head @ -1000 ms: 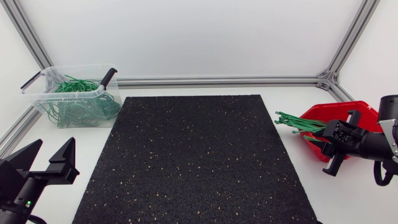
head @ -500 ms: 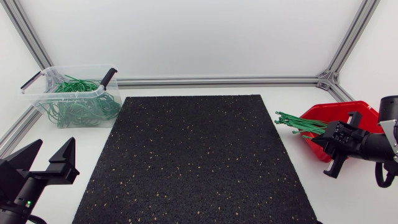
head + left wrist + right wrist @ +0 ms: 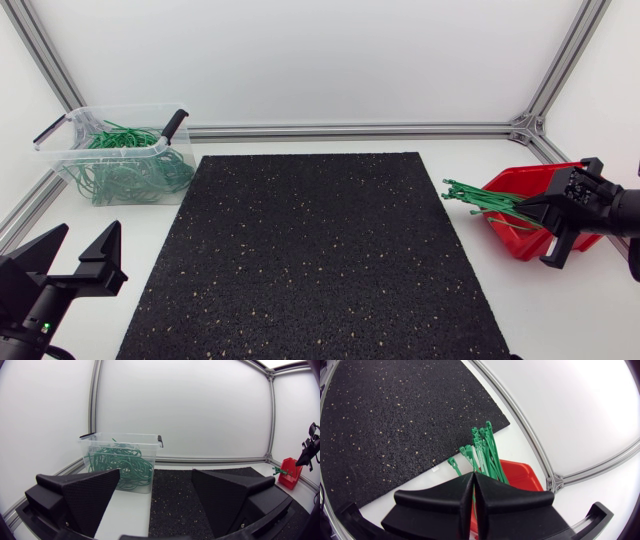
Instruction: Take a green cable tie from the red box, thread the tail through the head to close it, then place it in the transparent bin on the left.
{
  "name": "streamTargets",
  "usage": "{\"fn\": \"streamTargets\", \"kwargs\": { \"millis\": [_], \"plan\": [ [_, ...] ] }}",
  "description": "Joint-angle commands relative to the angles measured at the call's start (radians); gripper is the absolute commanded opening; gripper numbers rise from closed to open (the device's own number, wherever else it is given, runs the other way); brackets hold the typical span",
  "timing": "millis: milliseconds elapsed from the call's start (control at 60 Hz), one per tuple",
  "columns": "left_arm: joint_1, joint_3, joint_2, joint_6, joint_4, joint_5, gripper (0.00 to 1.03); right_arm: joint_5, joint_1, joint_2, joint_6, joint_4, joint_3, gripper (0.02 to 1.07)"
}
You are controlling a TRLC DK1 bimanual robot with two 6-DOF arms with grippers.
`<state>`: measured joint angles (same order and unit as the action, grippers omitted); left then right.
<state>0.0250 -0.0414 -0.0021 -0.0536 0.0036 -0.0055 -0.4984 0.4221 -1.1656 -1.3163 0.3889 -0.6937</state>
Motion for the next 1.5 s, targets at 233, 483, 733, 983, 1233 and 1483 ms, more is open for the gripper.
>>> {"fn": "streamTargets", "kwargs": {
  "millis": [233,483,733,983,1233,1483],
  "plan": [
    [0.001,0.038,-0.009,-0.02,-0.03,-0.004,1.0,-0.123,0.05,-0.02,0.035,0.226,-0.179,0.08],
    [0.004,0.037,-0.009,-0.02,-0.03,-0.002,1.0,-0.126,0.047,-0.025,0.045,0.215,-0.138,0.08],
    [0.001,0.038,-0.009,-0.02,-0.031,-0.004,1.0,-0.049,-0.049,0.139,0.058,0.133,0.054,0.08],
    [0.006,0.037,-0.009,-0.02,-0.031,-0.002,1.0,0.107,-0.246,0.3,0.143,0.082,0.187,0.08],
    [0.01,0.037,-0.007,-0.02,-0.033,-0.004,1.0,0.282,-0.508,0.448,0.281,0.088,0.249,0.08],
    [-0.011,0.038,-0.009,-0.009,-0.028,-0.004,1.0,0.431,-0.865,0.483,0.531,0.157,0.083,0.08]
  ]
}}
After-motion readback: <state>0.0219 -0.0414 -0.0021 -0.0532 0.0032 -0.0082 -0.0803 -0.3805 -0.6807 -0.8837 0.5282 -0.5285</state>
